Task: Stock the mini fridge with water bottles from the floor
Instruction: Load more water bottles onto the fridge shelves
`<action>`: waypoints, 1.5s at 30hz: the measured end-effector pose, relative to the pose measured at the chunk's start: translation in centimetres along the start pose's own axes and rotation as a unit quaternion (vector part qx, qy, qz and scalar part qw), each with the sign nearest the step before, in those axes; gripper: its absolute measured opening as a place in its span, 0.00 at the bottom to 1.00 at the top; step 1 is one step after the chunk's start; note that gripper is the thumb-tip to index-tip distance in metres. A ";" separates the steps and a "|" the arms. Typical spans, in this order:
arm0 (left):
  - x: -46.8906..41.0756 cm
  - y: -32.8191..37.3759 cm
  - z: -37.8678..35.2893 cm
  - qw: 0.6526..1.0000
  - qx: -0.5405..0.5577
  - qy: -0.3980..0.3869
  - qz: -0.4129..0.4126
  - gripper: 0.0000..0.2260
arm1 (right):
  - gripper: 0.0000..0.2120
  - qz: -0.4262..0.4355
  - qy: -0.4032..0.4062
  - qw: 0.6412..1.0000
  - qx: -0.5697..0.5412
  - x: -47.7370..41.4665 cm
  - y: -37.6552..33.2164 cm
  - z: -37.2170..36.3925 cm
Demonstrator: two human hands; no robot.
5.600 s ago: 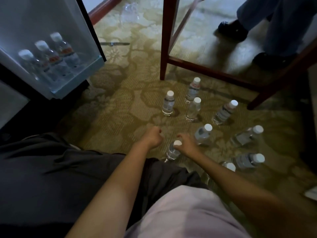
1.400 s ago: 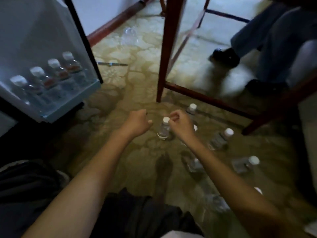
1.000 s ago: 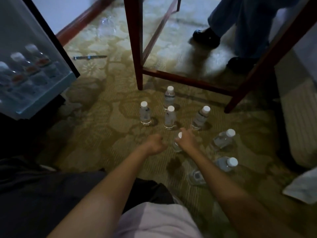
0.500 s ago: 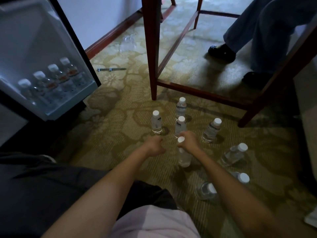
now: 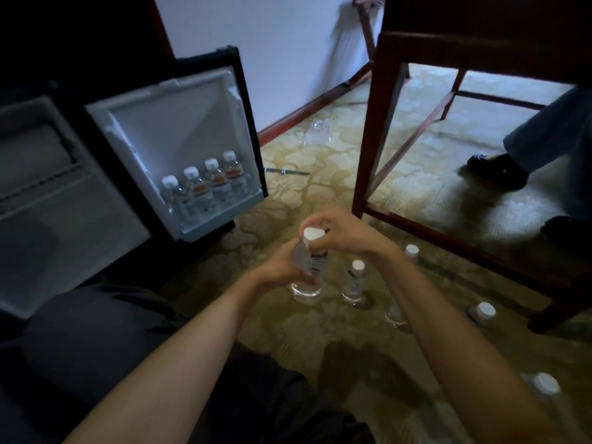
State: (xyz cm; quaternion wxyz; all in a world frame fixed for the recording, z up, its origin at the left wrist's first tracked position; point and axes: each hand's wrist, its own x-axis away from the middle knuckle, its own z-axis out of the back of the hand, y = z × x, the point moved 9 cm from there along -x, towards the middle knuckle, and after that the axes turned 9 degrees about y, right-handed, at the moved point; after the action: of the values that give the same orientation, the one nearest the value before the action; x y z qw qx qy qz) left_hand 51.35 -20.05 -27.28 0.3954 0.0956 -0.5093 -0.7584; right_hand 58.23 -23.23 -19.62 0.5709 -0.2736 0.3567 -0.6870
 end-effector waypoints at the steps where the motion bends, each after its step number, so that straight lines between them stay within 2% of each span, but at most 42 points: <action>1: 0.0 0.2 1.8 1.000 0.018 0.023 -0.005 0.32 | 0.08 0.015 -0.009 1.000 -0.003 -1.1 -1.7 -0.4; 5: 0.7 0.4 9.5 0.991 0.041 0.127 -0.025 0.33 | 0.09 0.071 -0.030 0.997 0.009 -5.2 -8.4 -2.1; 7: 1.3 0.3 13.2 0.985 0.045 0.162 -0.033 0.29 | 0.09 0.097 -0.044 0.994 -0.006 -7.3 -11.2 -3.3; 10: 2.5 -0.3 19.2 0.966 0.063 0.251 -0.020 0.23 | 0.16 0.104 -0.061 0.990 -0.077 -10.7 -14.1 -4.9; 12: 3.6 -1.7 23.4 0.944 0.094 0.317 0.008 0.20 | 0.20 0.099 -0.067 0.985 -0.123 -13.0 -15.3 -6.6; 15: 5.4 -4.4 28.7 0.901 0.122 0.414 0.051 0.18 | 0.21 0.083 -0.087 0.987 -0.104 -15.6 -15.6 -11.3; 18: 7.4 -6.5 33.7 0.858 0.098 0.496 0.088 0.20 | 0.25 0.085 -0.141 0.984 -0.073 -16.8 -16.3 -18.3; 22: 10.6 -9.2 40.3 0.804 0.074 0.570 0.151 0.20 | 0.29 0.134 -0.154 0.974 -0.101 -18.8 -20.1 -25.1; 27: 12.8 -13.5 46.3 0.754 0.077 0.611 0.228 0.28 | 0.34 0.179 -0.166 0.969 -0.048 -21.7 -24.8 -31.8; 32: 13.7 -18.2 51.6 0.727 0.150 0.621 0.252 0.17 | 0.33 0.182 -0.199 0.962 -0.037 -25.9 -28.3 -37.5; 35: 13.9 -21.1 53.8 0.710 0.233 0.615 0.252 0.17 | 0.27 0.188 -0.225 0.956 -0.012 -28.7 -29.9 -40.5; 38: 14.0 -23.7 56.4 0.685 0.287 0.628 0.234 0.26 | 0.18 0.160 -0.279 0.947 -0.020 -31.4 -31.1 -44.0; 41: 13.6 -25.3 58.7 0.681 0.319 0.629 0.197 0.17 | 0.16 0.164 -0.293 0.941 -0.027 -33.6 -32.7 -46.8; 45: 13.3 -26.8 61.1 0.660 0.375 0.633 0.151 0.04 | 0.19 0.151 -0.285 0.943 -0.084 -35.9 -34.4 -49.7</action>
State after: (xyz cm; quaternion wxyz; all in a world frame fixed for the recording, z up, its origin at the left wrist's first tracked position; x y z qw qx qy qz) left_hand -4.51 17.78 -18.29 0.6622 0.6142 -0.3852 -0.1894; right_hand 6.19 24.01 -20.47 0.7208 -0.4476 0.2732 -0.4532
